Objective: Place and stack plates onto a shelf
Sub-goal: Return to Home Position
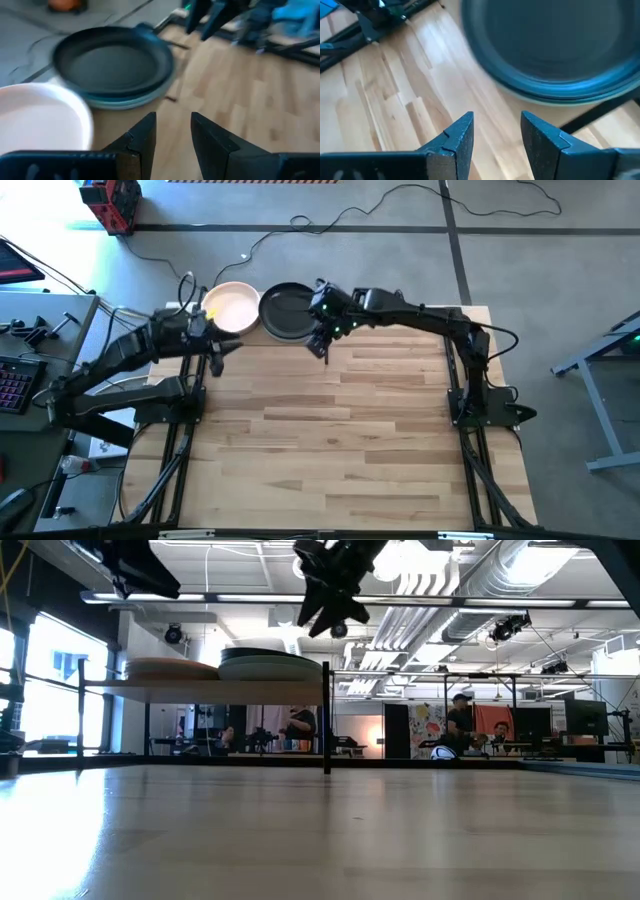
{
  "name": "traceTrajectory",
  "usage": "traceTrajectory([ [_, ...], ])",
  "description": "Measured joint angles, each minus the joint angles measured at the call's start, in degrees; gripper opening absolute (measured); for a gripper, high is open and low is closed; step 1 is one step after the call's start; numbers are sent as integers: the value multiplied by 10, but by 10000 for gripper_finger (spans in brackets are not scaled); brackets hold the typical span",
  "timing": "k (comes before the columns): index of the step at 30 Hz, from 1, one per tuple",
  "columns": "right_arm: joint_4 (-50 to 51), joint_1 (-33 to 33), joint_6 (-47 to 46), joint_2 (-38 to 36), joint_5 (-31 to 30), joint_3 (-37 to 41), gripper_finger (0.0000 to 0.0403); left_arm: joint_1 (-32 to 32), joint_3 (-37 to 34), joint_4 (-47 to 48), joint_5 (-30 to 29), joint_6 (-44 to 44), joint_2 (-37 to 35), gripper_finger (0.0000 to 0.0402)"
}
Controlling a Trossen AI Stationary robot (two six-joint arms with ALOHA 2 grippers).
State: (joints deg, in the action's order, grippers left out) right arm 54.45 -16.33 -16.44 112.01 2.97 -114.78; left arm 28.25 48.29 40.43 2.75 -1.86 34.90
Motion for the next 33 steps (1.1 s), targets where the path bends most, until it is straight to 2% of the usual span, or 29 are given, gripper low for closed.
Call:
traceTrajectory([
  [5, -27, 40, -31, 0, -38, 0, 142, -25, -109, -69, 30, -11, -92, 108],
  [9, -64, 60, -32, 0, -41, 0, 142, -43, -178, -106, 31, -32, -171, 108],
  [13, -114, 68, -32, 0, -41, 0, 142, -56, -245, -183, 32, -43, -247, 108],
  [18, -145, 69, -33, 0, -42, 0, 142, -60, -309, -236, 31, -51, -318, 108],
  [22, -147, 68, -32, 0, -42, 0, 142, -60, -345, -260, 31, -47, -347, 108],
  [33, -144, 58, -31, 0, -42, 0, 142, -64, -441, -380, 30, -25, -347, 108],
])
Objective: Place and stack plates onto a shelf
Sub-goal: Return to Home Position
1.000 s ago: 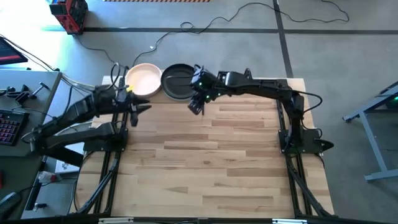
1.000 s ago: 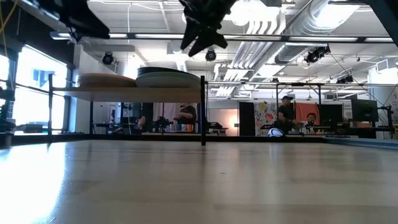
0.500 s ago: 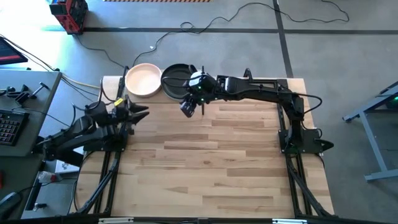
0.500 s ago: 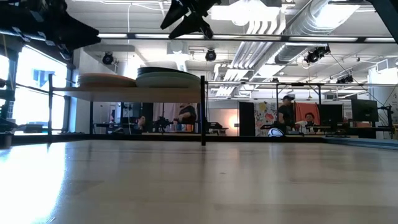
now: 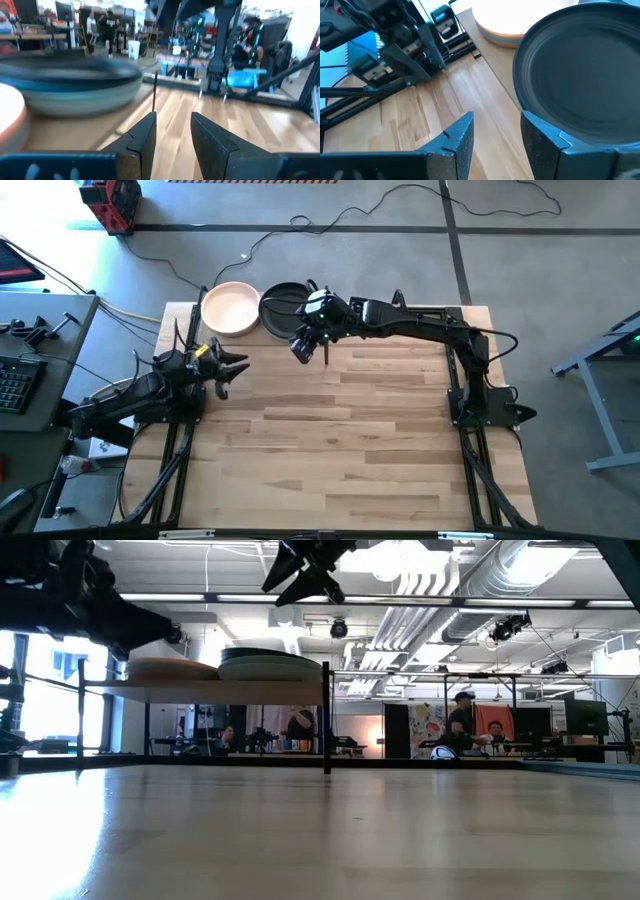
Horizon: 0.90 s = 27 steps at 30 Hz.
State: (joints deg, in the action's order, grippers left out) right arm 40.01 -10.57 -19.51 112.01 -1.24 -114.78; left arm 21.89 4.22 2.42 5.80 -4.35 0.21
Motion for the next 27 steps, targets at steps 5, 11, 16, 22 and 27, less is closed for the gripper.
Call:
traceTrajectory([
  [5, 5, 1, 3, 0, 2, 0, 142, 0, -25, -8, -18, 1, 2, 108],
  [11, 10, 0, 4, 0, -1, 0, 142, 0, -34, -28, -46, 10, 12, 108],
  [16, 21, 0, 27, -17, -2, 0, 142, 0, -34, -29, -52, 0, 28, 108],
  [22, 84, 1, 91, -96, -32, 0, 142, 0, -34, -29, -52, -45, 53, 108],
  [27, 160, 1, 140, -175, -59, 0, 142, 0, -34, -28, -52, -45, 58, 108],
])
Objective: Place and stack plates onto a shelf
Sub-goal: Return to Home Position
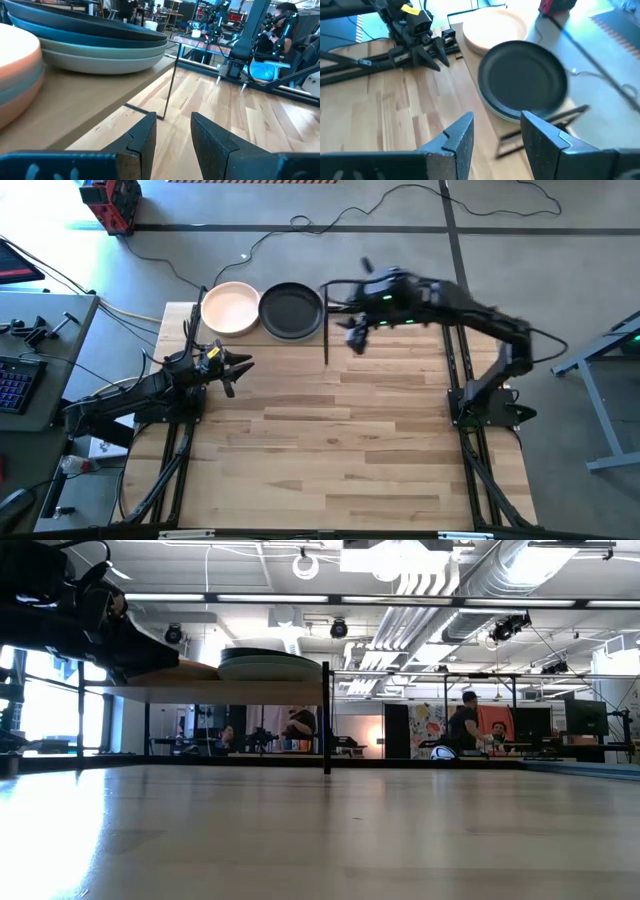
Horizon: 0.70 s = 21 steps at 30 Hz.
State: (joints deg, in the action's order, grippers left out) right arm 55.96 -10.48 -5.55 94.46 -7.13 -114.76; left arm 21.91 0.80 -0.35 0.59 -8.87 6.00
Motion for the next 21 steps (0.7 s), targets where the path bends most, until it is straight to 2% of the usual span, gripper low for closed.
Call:
traceTrajectory([
  [5, 61, 0, 46, -94, -5, 17, 142, 0, 0, -1, 0, 0, 0, 108],
  [8, 68, 0, 56, -177, -32, 71, 142, 0, 0, -1, 0, 0, 0, 108],
  [11, 35, 0, 39, -280, -49, 172, 142, 0, 0, -1, 0, 0, 0, 108],
  [16, -106, 0, 15, -458, -35, 376, 142, 0, 0, -1, 0, 0, 0, 108],
  [21, -215, 0, 4, -601, -34, 554, 142, 0, 0, -1, 0, 0, 0, 108],
])
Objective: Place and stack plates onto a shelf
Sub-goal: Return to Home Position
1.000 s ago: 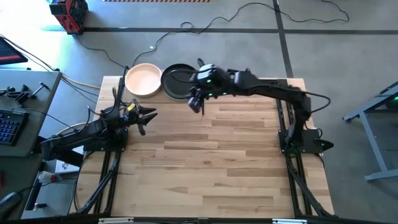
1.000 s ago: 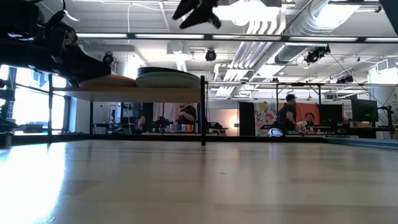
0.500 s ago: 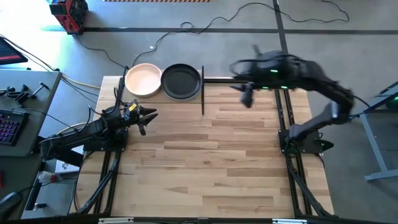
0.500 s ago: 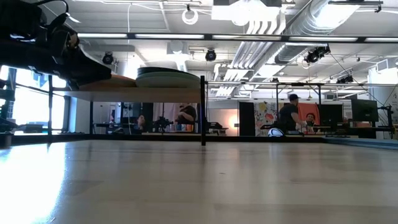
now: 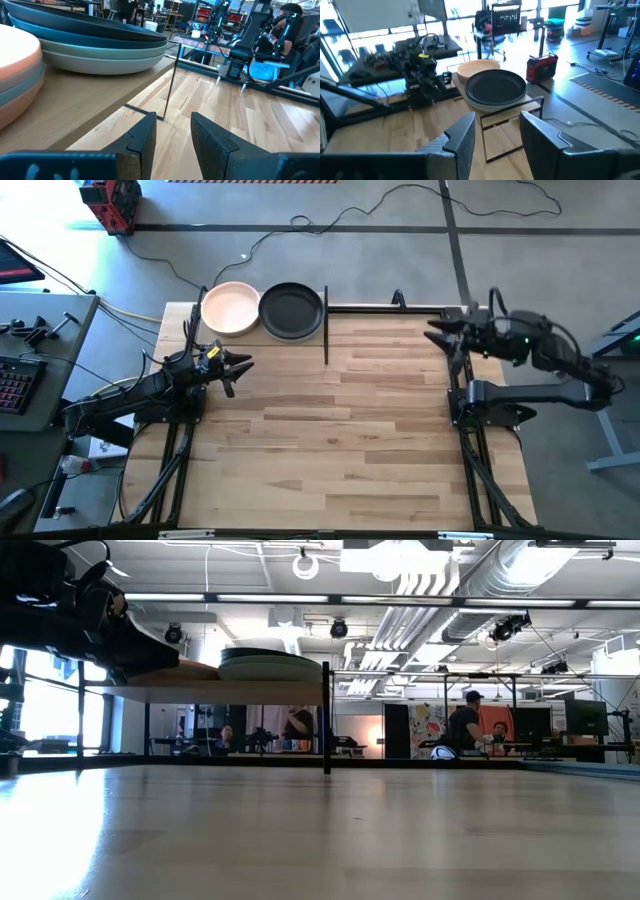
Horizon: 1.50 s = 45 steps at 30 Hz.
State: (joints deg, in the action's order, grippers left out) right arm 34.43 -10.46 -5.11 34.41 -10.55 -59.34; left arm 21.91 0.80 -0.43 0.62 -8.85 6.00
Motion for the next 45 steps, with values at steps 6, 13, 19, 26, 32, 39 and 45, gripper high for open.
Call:
traceTrajectory([
  [6, -81, 0, -41, -115, 15, 168, 142, 0, 0, 0, 0, 0, 0, 108],
  [13, -198, 0, -43, -161, 112, 317, 142, 0, 0, 0, 0, 0, 0, 108],
  [19, -265, 0, -52, -162, 123, 392, 142, 0, 0, 0, 0, 0, 0, 108],
  [26, -266, 0, -39, -176, 148, 425, 142, 0, 0, 0, 0, 0, 0, 108],
  [32, -266, 0, -50, -240, 153, 464, 142, 0, 0, 0, 0, 0, 0, 108],
  [39, -240, 0, -58, -329, 145, 495, 142, 0, 0, 0, 0, 0, 0, 108],
  [45, -244, 0, -84, -337, 151, 519, 142, 0, 0, 0, 1, 0, 0, 108],
])
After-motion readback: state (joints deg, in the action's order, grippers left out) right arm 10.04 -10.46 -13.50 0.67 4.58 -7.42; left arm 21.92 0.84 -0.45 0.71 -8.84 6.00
